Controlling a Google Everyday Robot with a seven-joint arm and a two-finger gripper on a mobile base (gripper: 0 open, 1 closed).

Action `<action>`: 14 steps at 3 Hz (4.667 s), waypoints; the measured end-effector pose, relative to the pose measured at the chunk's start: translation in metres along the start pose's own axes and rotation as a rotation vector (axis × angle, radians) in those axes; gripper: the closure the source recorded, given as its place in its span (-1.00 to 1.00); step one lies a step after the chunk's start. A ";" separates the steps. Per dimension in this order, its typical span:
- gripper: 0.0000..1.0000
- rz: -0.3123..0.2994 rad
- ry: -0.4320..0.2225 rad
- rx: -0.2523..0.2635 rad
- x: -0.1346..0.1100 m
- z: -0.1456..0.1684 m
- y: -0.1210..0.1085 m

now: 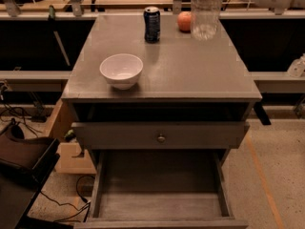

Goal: Place water bottle into middle drawer

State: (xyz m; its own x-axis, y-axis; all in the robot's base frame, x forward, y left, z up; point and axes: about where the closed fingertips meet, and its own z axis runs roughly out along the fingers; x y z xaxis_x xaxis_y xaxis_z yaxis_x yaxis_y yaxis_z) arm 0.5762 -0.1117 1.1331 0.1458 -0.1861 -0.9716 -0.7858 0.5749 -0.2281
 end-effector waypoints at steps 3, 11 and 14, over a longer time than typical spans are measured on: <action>1.00 0.035 0.081 -0.184 0.040 -0.042 0.090; 1.00 0.260 -0.002 -0.372 0.317 -0.050 0.245; 1.00 0.344 -0.034 -0.422 0.368 -0.002 0.294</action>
Offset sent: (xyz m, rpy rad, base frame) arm -0.1451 0.0022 -0.0876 -0.1596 0.1402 0.2665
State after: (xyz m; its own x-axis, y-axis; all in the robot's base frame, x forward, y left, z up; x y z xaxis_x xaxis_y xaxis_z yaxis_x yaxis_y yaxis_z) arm 0.3976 -0.0126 0.7082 -0.1484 -0.0135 -0.9888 -0.9637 0.2265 0.1415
